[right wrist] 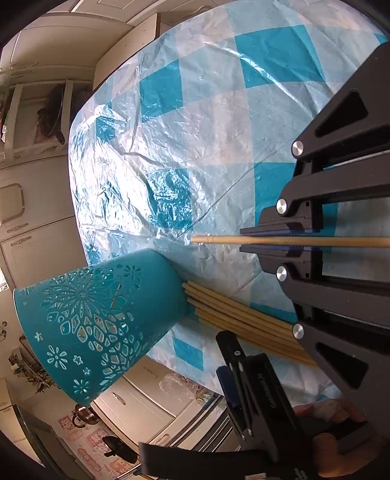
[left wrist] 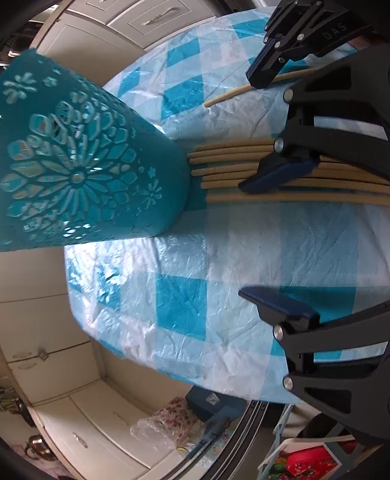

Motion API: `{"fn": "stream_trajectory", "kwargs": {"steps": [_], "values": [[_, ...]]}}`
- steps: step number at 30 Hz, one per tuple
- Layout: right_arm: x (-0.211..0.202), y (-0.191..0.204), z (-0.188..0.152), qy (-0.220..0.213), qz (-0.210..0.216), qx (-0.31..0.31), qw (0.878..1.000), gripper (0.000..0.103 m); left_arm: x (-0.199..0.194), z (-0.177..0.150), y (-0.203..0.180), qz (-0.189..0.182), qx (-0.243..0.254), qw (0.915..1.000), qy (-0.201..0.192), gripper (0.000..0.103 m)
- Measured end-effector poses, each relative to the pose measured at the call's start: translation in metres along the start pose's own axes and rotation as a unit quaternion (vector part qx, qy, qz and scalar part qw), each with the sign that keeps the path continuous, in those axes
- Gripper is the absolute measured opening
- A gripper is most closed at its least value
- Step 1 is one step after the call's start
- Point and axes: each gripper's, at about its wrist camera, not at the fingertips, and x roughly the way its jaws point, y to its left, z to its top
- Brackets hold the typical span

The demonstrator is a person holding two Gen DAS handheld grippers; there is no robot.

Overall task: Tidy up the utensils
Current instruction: 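Pinch another chopstick from the bundle with the left tool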

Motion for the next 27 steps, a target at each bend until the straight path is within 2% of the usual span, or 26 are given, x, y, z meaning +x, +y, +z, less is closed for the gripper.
{"fn": "stream_trajectory", "kwargs": {"steps": [3, 6, 8, 10, 12, 14, 18, 21, 24, 27], "values": [[0.002, 0.001, 0.000, -0.001, -0.001, -0.002, 1.000, 0.006, 0.001, 0.000, -0.002, 0.006, 0.006, 1.0000, 0.001, 0.056], [0.003, 0.005, 0.000, -0.002, -0.007, -0.014, 1.000, 0.006, 0.002, 0.001, -0.005, 0.003, 0.014, 0.9999, 0.001, 0.049], [0.003, 0.007, 0.000, -0.003, -0.010, -0.018, 1.000, 0.006, 0.001, 0.001, -0.009, -0.006, 0.023, 0.9997, -0.001, 0.038], [0.004, 0.008, 0.000, -0.004, -0.011, -0.021, 1.000, 0.006, 0.000, 0.002, -0.016, -0.026, 0.040, 0.9989, -0.001, 0.013], [0.004, 0.006, 0.001, -0.004, -0.007, -0.017, 1.000, 0.006, -0.002, 0.003, -0.018, -0.045, 0.048, 0.9978, 0.010, 0.005], [0.004, 0.004, 0.001, -0.004, -0.002, -0.010, 1.000, 0.006, -0.006, 0.002, -0.013, -0.071, 0.035, 0.9966, 0.022, 0.005], [0.004, 0.005, 0.001, -0.005, -0.002, -0.011, 1.000, 0.006, -0.043, -0.001, 0.008, -0.137, 0.000, 0.9904, 0.012, 0.005], [0.004, 0.005, 0.001, -0.006, -0.002, -0.010, 1.000, 0.006, -0.085, 0.001, 0.023, -0.185, -0.018, 0.9825, -0.020, 0.005], [0.004, 0.005, 0.000, -0.008, -0.002, -0.010, 1.000, 0.006, -0.114, 0.010, 0.029, -0.204, -0.029, 0.9773, -0.048, 0.005], [0.004, 0.005, 0.000, -0.008, -0.002, -0.009, 1.000, 0.006, -0.143, 0.019, 0.033, -0.232, -0.035, 0.9685, -0.084, 0.005]]}}
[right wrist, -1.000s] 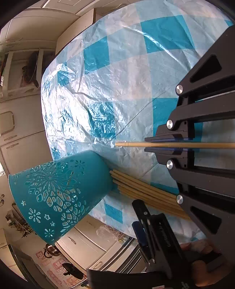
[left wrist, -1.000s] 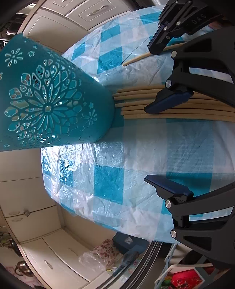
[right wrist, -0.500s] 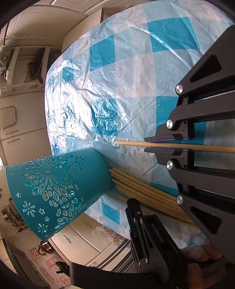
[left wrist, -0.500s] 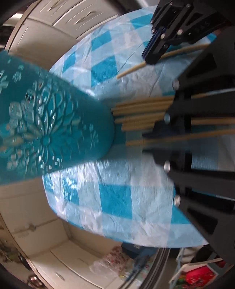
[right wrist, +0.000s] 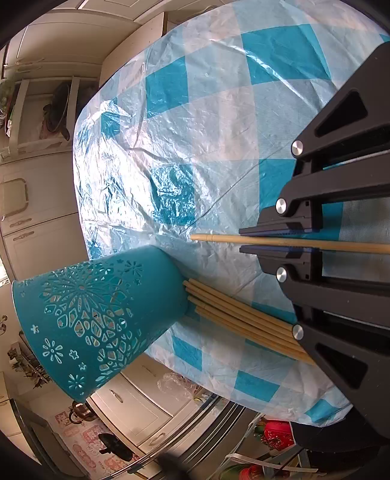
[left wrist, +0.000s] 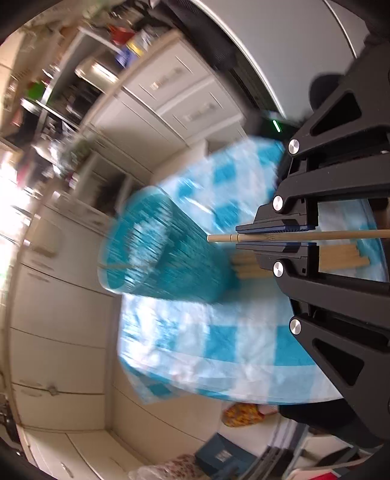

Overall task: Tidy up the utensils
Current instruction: 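Pinch another chopstick from the bundle with the left tool, then lift the left tool's chopstick over the teal basket and release it inside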

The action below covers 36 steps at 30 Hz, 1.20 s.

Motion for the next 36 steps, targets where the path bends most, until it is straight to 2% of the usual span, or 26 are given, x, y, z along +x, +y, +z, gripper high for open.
{"fn": "stream_trajectory", "kwargs": {"steps": [3, 6, 8, 13, 19, 21, 23, 26, 30, 36], "values": [[-0.001, 0.000, -0.001, -0.002, -0.002, 0.000, 1.000, 0.006, -0.027, 0.018, -0.015, -0.026, 0.012, 0.9984, -0.049, 0.005], [-0.001, 0.001, -0.002, -0.005, -0.004, -0.002, 1.000, 0.006, -0.054, 0.040, -0.036, -0.046, 0.025, 0.9924, -0.112, 0.005], [-0.001, 0.002, -0.003, -0.007, -0.005, -0.003, 1.000, 0.006, -0.072, 0.056, -0.048, -0.040, 0.039, 0.9855, -0.160, 0.005], [-0.001, 0.002, -0.004, -0.010, -0.004, -0.003, 1.000, 0.006, -0.091, 0.085, -0.063, -0.009, 0.045, 0.9675, -0.249, 0.005], [-0.001, 0.001, -0.004, -0.012, -0.001, -0.001, 1.000, 0.006, -0.082, 0.113, -0.059, 0.025, 0.014, 0.9521, -0.304, 0.005], [-0.001, 0.000, -0.003, -0.012, 0.002, 0.001, 1.000, 0.006, -0.076, 0.121, -0.058, 0.043, 0.008, 0.9444, -0.326, 0.005], [-0.001, 0.000, -0.003, -0.013, 0.004, 0.002, 1.000, 0.006, -0.069, 0.130, -0.060, 0.071, 0.008, 0.9323, -0.355, 0.005], [0.000, -0.001, -0.002, -0.013, 0.005, 0.001, 1.000, 0.006, -0.055, 0.139, -0.061, 0.104, 0.013, 0.9188, -0.380, 0.005], [0.001, -0.002, -0.001, -0.013, 0.009, 0.005, 1.000, 0.006, -0.028, 0.151, -0.056, 0.135, 0.017, 0.9103, -0.391, 0.005], [0.002, -0.004, 0.002, -0.010, 0.016, 0.012, 1.000, 0.006, 0.014, 0.153, -0.038, 0.157, 0.002, 0.9158, -0.370, 0.005]]}}
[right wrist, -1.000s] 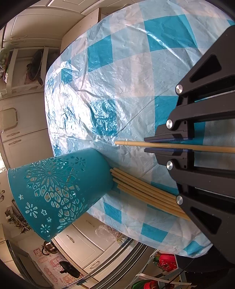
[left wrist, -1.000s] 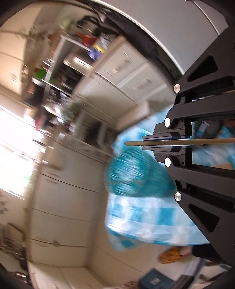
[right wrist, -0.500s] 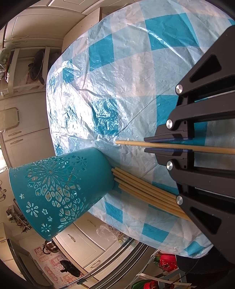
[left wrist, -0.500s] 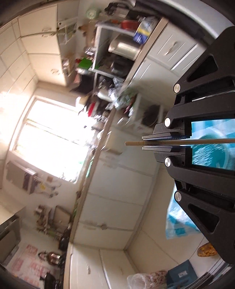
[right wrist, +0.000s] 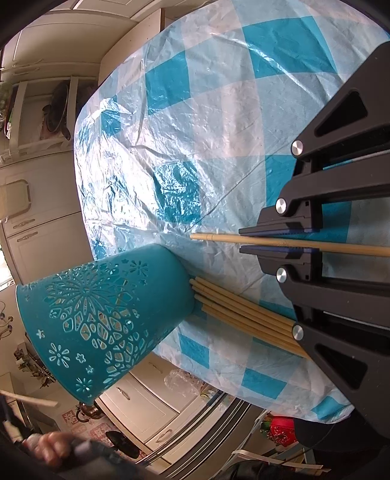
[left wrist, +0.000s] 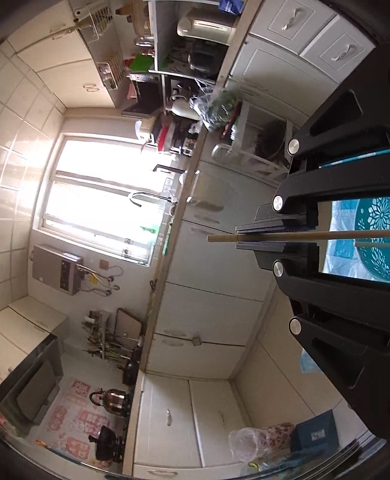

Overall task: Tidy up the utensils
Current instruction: 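Lift the left tool's chopstick over the teal basket and release it inside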

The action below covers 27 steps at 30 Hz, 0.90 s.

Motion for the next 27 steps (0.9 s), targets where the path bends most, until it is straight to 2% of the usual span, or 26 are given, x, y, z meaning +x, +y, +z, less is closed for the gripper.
{"fn": "stream_trajectory", "kwargs": {"steps": [9, 15, 17, 22, 26, 27], "values": [[0.001, 0.000, 0.001, 0.001, 0.001, 0.000, 1.000, 0.006, 0.012, -0.046, 0.003, 0.014, 0.030, 0.9983, 0.047, 0.005], [0.000, 0.001, 0.001, 0.000, -0.002, -0.006, 1.000, 0.007, 0.006, -0.070, 0.003, 0.010, 0.065, 0.9911, 0.115, 0.006], [0.000, 0.002, 0.001, 0.000, 0.001, -0.008, 1.000, 0.011, 0.000, -0.074, 0.008, 0.014, 0.070, 0.9896, 0.125, 0.008], [-0.005, 0.004, -0.003, 0.001, -0.004, -0.010, 1.000, 0.016, -0.029, -0.072, 0.027, 0.028, 0.059, 0.9894, 0.130, 0.039], [-0.006, 0.005, -0.003, 0.004, -0.014, -0.015, 1.000, 0.016, -0.053, -0.067, 0.044, 0.029, 0.047, 0.9890, 0.137, 0.050], [-0.006, 0.005, -0.003, 0.005, -0.017, -0.015, 1.000, 0.016, -0.061, -0.066, 0.050, 0.029, 0.041, 0.9889, 0.140, 0.056]]}}
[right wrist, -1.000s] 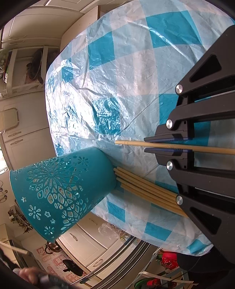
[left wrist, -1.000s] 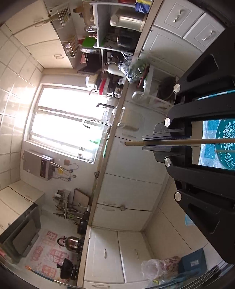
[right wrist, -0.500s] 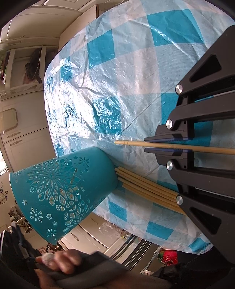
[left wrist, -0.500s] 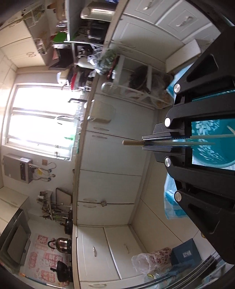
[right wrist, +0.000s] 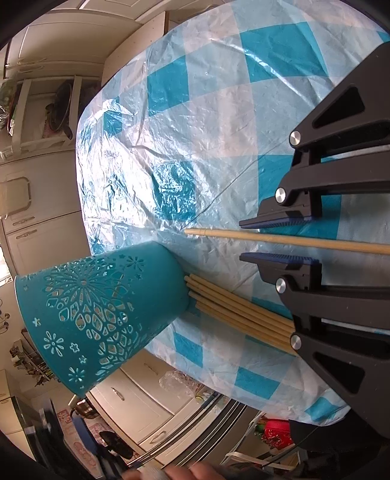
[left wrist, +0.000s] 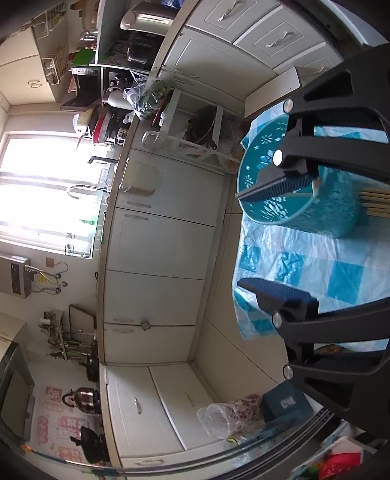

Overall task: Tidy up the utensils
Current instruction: 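Lift the left tool's chopstick over the teal basket and release it inside, then carry the right tool's chopstick over the teal basket and release it inside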

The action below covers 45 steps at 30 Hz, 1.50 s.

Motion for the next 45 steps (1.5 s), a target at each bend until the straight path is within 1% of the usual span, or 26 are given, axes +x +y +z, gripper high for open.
{"fn": "stream_trajectory", "kwargs": {"steps": [4, 9, 12, 17, 20, 21, 24, 27, 31, 35, 38, 41, 45], "values": [[0.001, 0.004, 0.001, 0.003, -0.014, -0.008, 1.000, 0.016, -0.022, -0.012, 0.015, 0.001, -0.008, 0.9999, 0.011, 0.066], [0.007, 0.014, 0.006, 0.008, -0.038, -0.034, 0.999, 0.016, -0.040, -0.033, 0.028, 0.003, -0.003, 0.9993, 0.037, 0.072], [0.010, 0.014, 0.012, 0.014, -0.046, -0.036, 0.998, 0.016, -0.046, -0.043, 0.033, -0.003, -0.009, 0.9984, 0.056, 0.072], [0.013, 0.030, 0.010, 0.025, -0.083, -0.093, 0.992, 0.016, -0.055, -0.048, 0.034, -0.009, -0.003, 0.9979, 0.064, 0.073], [0.012, 0.028, 0.007, 0.026, -0.083, -0.093, 0.992, 0.010, -0.059, -0.049, 0.032, -0.009, 0.001, 0.9977, 0.067, 0.073], [0.011, 0.026, 0.007, 0.026, -0.082, -0.089, 0.992, 0.007, -0.059, -0.048, 0.032, -0.010, 0.001, 0.9976, 0.068, 0.074], [0.006, 0.018, 0.003, 0.022, -0.071, -0.064, 0.995, 0.006, -0.061, -0.050, 0.031, -0.009, 0.003, 0.9972, 0.074, 0.075], [-0.003, 0.012, -0.001, 0.014, -0.051, -0.038, 0.998, 0.006, -0.062, -0.052, 0.032, -0.009, 0.007, 0.9968, 0.079, 0.078], [-0.021, 0.007, 0.001, -0.006, -0.010, 0.001, 1.000, 0.006, -0.062, -0.057, 0.033, -0.008, 0.006, 0.9960, 0.088, 0.081], [-0.043, 0.005, 0.009, -0.033, 0.027, 0.028, 0.999, 0.006, -0.059, -0.061, 0.036, -0.009, 0.000, 0.9949, 0.100, 0.081], [-0.060, 0.005, 0.020, -0.058, 0.057, 0.045, 0.996, 0.006, -0.059, -0.064, 0.036, -0.006, 0.000, 0.9946, 0.103, 0.082], [-0.081, 0.008, 0.039, -0.094, 0.085, 0.056, 0.990, 0.006, -0.060, -0.065, 0.039, -0.004, -0.002, 0.9944, 0.106, 0.082], [-0.103, 0.022, 0.078, -0.147, 0.117, 0.054, 0.981, 0.006, -0.062, -0.066, 0.042, -0.003, -0.008, 0.9943, 0.106, 0.082]]}}
